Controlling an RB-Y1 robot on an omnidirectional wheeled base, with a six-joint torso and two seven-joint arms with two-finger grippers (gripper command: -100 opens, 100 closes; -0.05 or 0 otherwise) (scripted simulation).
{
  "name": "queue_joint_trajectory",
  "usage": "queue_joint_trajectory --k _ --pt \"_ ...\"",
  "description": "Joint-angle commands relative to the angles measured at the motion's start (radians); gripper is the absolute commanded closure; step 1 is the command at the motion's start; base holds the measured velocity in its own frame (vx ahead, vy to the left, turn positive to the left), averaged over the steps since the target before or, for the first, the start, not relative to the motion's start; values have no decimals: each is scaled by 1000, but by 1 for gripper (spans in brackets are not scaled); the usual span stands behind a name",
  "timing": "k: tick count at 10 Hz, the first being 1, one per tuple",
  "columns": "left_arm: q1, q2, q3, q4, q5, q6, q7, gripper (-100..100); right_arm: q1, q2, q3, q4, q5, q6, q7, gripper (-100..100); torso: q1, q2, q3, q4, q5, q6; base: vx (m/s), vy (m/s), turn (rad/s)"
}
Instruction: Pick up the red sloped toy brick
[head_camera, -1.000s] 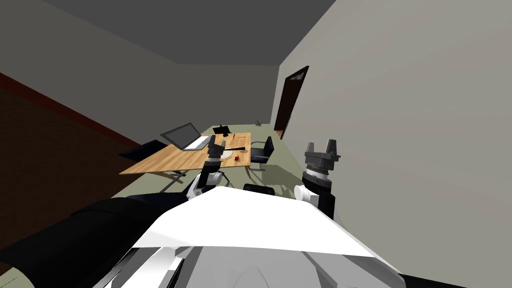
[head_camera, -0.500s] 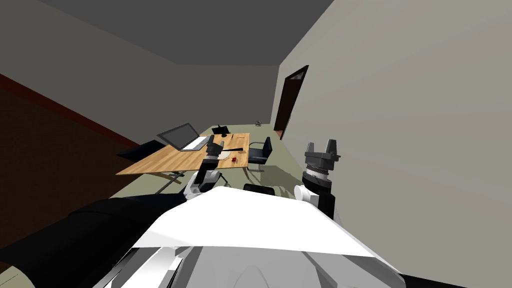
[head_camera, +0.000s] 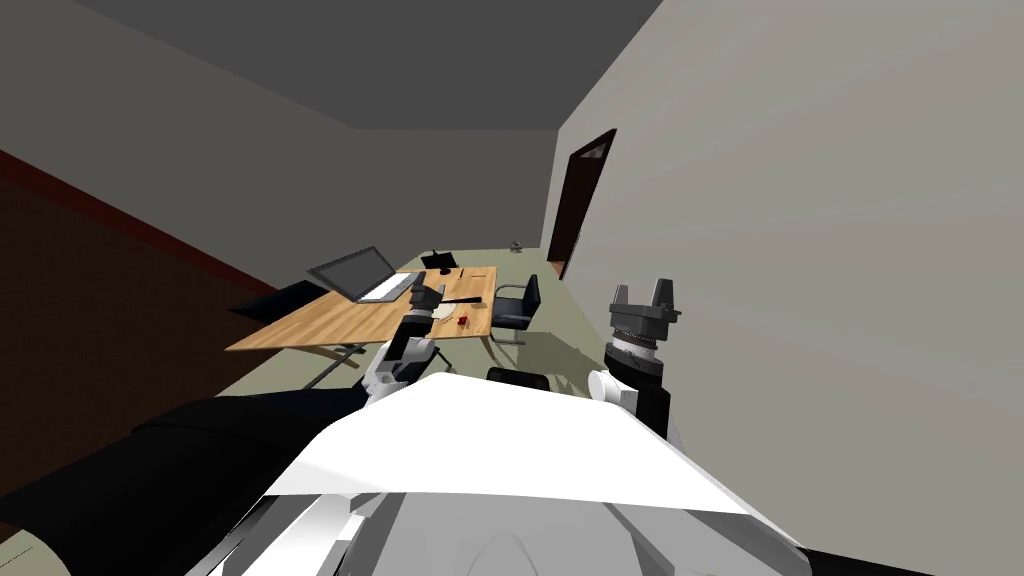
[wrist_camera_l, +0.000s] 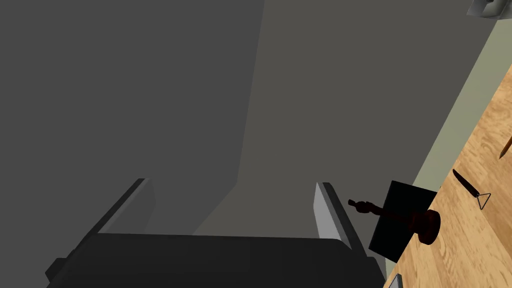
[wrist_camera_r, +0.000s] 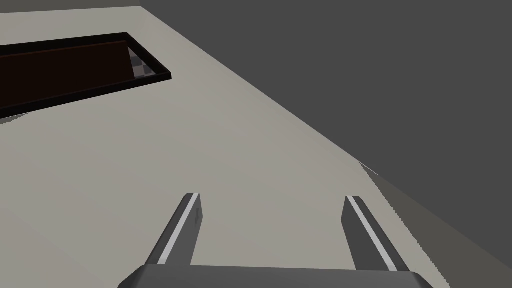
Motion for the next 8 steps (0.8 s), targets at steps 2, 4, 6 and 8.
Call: queue_joint_trajectory --k 2,4,6,8 --pt "-17 10 24 12 16 75 30 -100 0 0 0 0 0 0 0 0 -1 -1 -1 0 0 0 62 -87 9" --pt "-29 22 47 30 32 127 59 -100 0 0 0 0 0 0 0 0 0 0 0 0 0 0 43 -71 8" --pt "-41 34 69 50 50 180 88 -100 0 0 0 0 0 0 0 0 0 0 0 0 0 0 47 -69 4" --pt "-52 45 90 72 68 232 117 -100 0 0 0 0 0 0 0 0 1 0 0 0 0 0 59 -71 0"
